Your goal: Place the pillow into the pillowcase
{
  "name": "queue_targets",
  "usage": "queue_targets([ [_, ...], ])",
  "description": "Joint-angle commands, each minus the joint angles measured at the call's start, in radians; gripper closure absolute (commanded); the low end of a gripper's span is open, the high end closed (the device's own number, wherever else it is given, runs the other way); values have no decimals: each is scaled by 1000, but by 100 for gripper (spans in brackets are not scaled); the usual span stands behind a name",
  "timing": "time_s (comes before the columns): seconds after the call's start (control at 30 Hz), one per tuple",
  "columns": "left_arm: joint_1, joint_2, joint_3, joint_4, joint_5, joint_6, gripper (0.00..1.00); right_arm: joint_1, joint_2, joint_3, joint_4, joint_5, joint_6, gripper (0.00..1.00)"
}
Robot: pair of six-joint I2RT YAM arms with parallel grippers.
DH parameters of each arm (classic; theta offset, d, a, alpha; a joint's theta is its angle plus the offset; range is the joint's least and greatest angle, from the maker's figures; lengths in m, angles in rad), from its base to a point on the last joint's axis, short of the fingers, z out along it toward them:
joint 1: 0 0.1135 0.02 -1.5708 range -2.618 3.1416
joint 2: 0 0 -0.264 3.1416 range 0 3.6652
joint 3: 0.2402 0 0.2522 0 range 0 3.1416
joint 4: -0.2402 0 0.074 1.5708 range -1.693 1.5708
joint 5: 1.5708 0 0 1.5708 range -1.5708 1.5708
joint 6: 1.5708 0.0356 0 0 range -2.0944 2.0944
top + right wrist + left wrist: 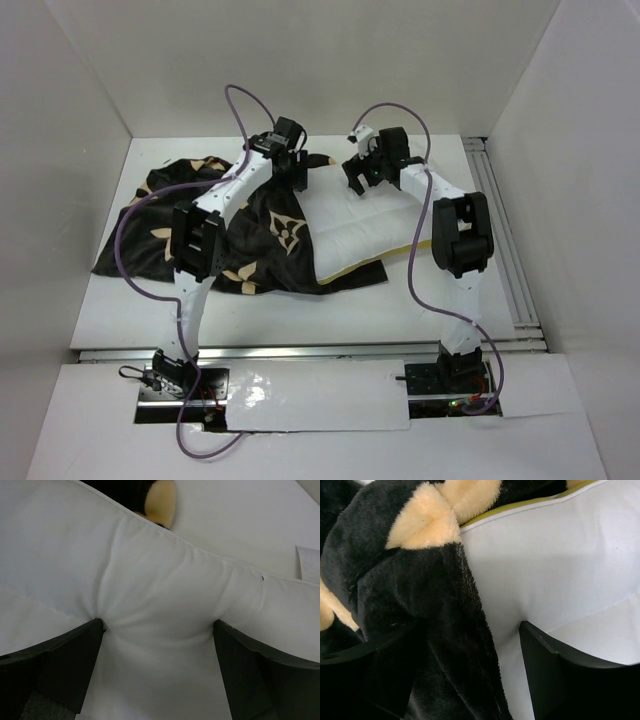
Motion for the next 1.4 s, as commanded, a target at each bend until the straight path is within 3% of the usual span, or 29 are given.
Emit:
queue_targets([
  [0.0,3,-15,20,-8,33,37,22,48,-10,-42,62,-7,-90,2],
  [0.1,3,5,20,-8,11,37,43,68,57,-10,30,-28,-77,11],
  [0.13,12,14,20,-8,1,37,57,68,99,-10,13,-28,-43,18],
  [0.17,12,14,20,-8,1,37,66,79,117,4,-13,-42,-24,28],
  [0.2,21,24,31,-8,10,28,76,88,131,-5,-13,-30,2,52],
  [0.23,21,35,41,-8,10,28,96,88,131,-32,34,-16,53,64],
  [0.3,21,35,50,3,21,19,100,103,131,-83,47,98,78,93],
  [0.33,21,35,51,3,34,10,100,103,119,-83,56,152,112,100],
  [0.43,21,20,48,72,105,-13,100,122,-49,-216,198,144,213,100],
  [0.47,21,9,28,93,129,-13,100,131,-171,-264,282,143,213,100],
  [0.67,-58,-118,-113,355,394,69,100,247,-552,-560,404,317,275,100],
  [0.77,-132,-159,-98,356,511,172,100,297,-660,-677,427,293,325,100],
  [0.87,-169,-218,-98,366,509,181,100,320,-720,-727,442,252,362,100],
  [1.0,-178,-287,-179,401,590,181,100,347,-795,-859,615,337,449,100],
  [1.13,-200,-296,-233,405,532,171,100,357,-843,-935,691,395,489,100],
  [1.17,-200,-296,-248,386,510,157,100,357,-855,-926,659,395,490,98],
  [1.33,-200,-227,-270,320,320,143,100,308,-899,-912,457,370,477,64],
  [1.37,-200,-215,-259,311,280,143,100,274,-900,-912,456,370,477,50],
])
